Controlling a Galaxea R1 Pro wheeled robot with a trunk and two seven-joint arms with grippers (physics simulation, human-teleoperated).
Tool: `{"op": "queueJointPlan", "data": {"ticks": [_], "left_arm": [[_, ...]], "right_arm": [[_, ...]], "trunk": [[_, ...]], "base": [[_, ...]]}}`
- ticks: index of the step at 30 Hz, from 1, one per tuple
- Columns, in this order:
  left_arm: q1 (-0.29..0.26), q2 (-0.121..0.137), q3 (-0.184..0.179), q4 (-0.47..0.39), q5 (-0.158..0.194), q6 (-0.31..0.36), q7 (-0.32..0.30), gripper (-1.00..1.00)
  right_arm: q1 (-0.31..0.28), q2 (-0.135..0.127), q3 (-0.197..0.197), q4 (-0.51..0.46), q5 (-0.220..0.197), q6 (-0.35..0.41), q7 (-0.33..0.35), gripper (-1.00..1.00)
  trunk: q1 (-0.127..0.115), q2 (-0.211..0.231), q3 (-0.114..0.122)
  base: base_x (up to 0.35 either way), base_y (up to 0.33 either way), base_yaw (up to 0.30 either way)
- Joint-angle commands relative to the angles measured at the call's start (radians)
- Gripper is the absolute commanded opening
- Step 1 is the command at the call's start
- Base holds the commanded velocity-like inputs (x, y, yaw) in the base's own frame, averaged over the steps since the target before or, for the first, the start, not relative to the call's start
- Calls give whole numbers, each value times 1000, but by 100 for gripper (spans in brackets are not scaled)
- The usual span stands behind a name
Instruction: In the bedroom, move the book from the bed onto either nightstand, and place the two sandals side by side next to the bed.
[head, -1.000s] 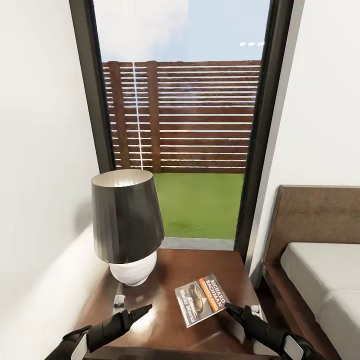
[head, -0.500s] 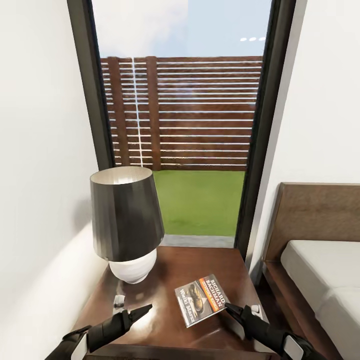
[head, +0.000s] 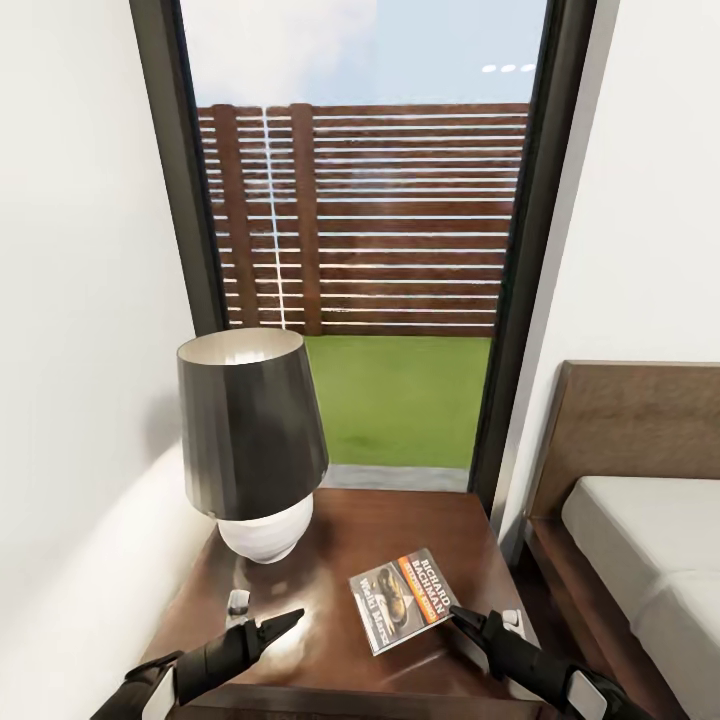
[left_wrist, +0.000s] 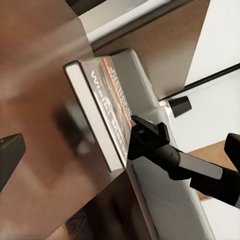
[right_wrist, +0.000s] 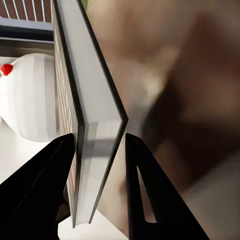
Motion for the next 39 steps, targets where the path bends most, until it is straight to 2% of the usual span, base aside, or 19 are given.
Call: {"op": "queueJointPlan", "data": {"ticks": [1,3,7,28,32,39], "left_arm": [[0,0,3,0,0,11,-4,100],[0,0,2,0,0,11,-4,100],[0,0,2,0,0,11,-4,100],[0,0,3,0,0,11,-4,100],[0,0,3,0,0,11,-3,100],[0,0,3,0,0,11,-2,100]], "right_arm": [[0,0,3,0,-11,8,0,-100],[0,0,3,0,-11,8,0,-100],[0,0,3,0,-11,9,-1,-100],[0,0,3,0,-11,8,-1,-100],[0,0,3,0,-11,8,-1,-100],[0,0,3,0,-11,9,-1,-100]], "trunk": [[0,0,-1],[0,0,-1],[2,-1,-16],[2,-1,-16],[0,0,-1],[0,0,-1]], "base": [[0,0,0],[0,0,0],[0,0,0],[0,0,0],[0,0,0],[0,0,0]]}}
